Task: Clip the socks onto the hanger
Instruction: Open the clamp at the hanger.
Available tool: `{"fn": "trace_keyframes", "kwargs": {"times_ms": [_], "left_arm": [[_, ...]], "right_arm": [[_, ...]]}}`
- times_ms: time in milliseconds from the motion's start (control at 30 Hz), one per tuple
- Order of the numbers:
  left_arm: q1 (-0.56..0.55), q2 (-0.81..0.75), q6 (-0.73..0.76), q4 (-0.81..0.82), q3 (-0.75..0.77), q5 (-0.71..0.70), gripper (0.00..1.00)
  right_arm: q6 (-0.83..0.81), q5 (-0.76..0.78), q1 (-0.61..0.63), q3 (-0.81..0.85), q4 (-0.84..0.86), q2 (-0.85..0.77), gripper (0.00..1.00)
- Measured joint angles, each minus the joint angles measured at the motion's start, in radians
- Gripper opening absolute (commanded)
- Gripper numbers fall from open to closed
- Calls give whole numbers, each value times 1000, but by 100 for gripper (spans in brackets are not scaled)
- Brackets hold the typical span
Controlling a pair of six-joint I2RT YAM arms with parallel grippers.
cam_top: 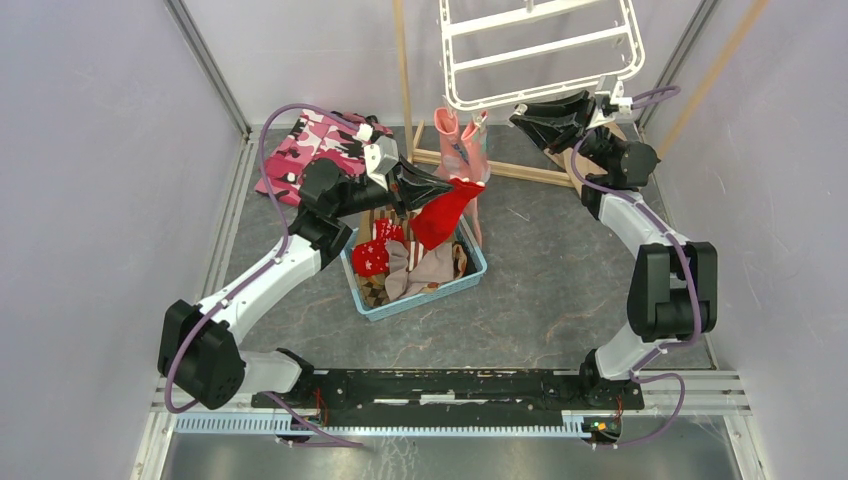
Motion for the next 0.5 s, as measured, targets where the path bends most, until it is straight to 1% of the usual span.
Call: {"fn": "trace_keyframes", "kwargs": {"times_ms": [200,300,500], "left_arm": [[0,0,0,0,0,-1,2],[0,12,-1,0,5,0,2],[0,130,-33,-23,112,-2,2]], "right_arm": [[-3,0,3,0,-16,-14,18],[-16,0,6,0,-59,-21,13],[-43,3,19,24,-178,-26,6]]}}
